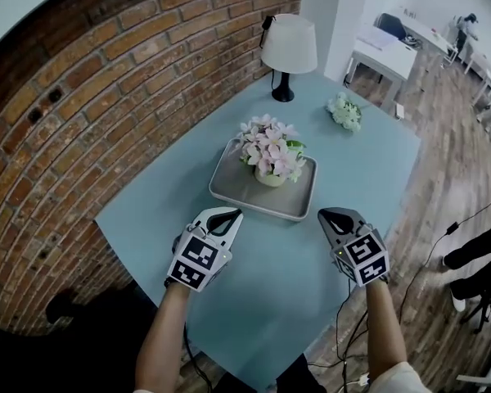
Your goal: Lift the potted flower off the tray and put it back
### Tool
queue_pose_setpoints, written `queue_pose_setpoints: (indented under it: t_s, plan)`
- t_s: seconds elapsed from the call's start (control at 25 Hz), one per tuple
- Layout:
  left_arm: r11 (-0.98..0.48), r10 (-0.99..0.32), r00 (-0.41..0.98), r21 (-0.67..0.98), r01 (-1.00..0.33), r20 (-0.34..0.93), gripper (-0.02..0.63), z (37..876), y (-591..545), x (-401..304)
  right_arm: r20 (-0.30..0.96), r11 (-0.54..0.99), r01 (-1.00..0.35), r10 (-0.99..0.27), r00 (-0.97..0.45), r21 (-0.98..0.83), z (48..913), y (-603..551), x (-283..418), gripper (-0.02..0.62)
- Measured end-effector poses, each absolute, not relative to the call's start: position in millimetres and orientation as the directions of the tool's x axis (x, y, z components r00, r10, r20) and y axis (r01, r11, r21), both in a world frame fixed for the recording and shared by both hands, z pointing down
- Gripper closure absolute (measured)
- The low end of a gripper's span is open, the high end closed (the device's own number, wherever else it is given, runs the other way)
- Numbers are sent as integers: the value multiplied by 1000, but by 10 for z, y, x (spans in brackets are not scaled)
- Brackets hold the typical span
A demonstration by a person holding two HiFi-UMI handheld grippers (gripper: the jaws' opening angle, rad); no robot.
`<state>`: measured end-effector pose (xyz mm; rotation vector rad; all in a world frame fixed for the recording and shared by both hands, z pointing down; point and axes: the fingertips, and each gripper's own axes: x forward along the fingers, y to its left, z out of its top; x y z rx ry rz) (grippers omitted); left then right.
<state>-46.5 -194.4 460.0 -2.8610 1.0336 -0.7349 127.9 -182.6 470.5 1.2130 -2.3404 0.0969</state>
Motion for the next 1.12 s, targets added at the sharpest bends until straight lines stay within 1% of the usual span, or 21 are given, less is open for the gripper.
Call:
queue_pose_setpoints:
  t_s: [0.4, 0.68, 0.88, 1.0, 1.12]
  plan:
    - [-779, -617, 686, -179, -600, 386, 574, 4230, -1411, -513, 403, 579, -794, -782, -476, 186, 4110, -1170, 1189, 578]
    - [-772, -633, 718, -163, -615, 290, 574, 3734, -1059, -521, 372, 534, -816, -819, -436, 220, 3718, -697, 1005, 578]
    - [-761, -648, 730, -162, -628, 215, 574, 3375, -711, -572, 332, 528, -833, -824, -458, 162, 3511, -315, 831, 578]
    - [-758, -652, 733, -152, -634, 195, 574, 3256, -443, -627, 300, 504, -857, -838, -455, 108, 3385, -65, 819, 578]
    - [-748, -664, 725, -148, -647, 182, 574, 3192, -228, -704, 276, 492, -865, -848, -452, 96, 3246, 153, 809, 578]
